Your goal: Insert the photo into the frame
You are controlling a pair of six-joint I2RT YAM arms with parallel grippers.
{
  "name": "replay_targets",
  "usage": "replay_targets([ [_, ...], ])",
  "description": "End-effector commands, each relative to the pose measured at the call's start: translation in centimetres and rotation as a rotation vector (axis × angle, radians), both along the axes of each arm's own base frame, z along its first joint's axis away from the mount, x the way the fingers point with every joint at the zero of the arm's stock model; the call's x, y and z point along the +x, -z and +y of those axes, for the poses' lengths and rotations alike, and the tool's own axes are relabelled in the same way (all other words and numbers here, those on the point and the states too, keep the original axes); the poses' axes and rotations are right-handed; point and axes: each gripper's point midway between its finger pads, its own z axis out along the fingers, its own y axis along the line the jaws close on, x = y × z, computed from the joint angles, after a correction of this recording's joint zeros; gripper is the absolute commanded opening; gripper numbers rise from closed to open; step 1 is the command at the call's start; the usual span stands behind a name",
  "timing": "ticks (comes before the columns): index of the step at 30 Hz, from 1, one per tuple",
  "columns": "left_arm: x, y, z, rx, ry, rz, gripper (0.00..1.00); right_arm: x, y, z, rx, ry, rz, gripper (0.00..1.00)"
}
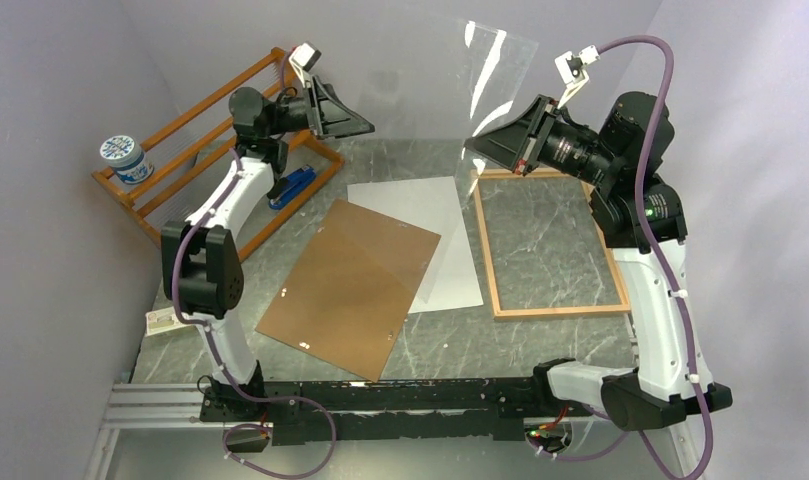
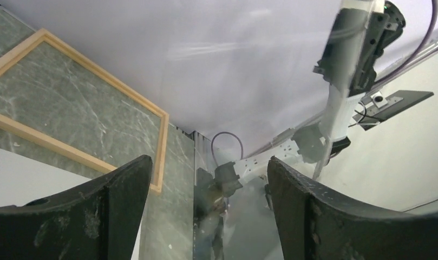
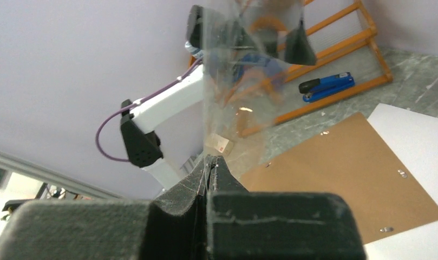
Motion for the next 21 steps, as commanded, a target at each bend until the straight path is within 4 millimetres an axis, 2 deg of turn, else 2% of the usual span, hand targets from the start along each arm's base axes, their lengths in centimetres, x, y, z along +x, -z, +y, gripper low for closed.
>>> replay_targets([
  [1,-4.3,-3.9,1.5,-0.013,0.029,-0.128,0.79,1.2,-0.5,-1.1,-0.011,0.086,-0.049,0.00],
  [6,-6.2,-5.3,2.0,-0.029,0.062,-0.142,0.72,2.2,0.4,-1.4,-0.019,0.094,-0.032,0.00],
  [9,-6.4,-5.4,2.9,-0.019,0.049,-0.139,0.66,2.8,0.9,-1.7,-0.037,0.108,-0.035,0.00],
  [13,-6.3,-4.8,4.0,-0.005,0.023,-0.139,0.52,3.5,1.8,-2.2,-0.056,0.112,-0.036,0.00],
  [17,-7.2,-4.0,4.1,0.028,0.057,-0.146,0.39,3.7,2.7,-1.9,-0.065,0.080,-0.019,0.00],
  [21,-7.8,-3.2,4.2,0.056,0.081,-0.141,0.21,4.1,3.3,-2.0,-0.080,0.075,-0.018,0.00],
])
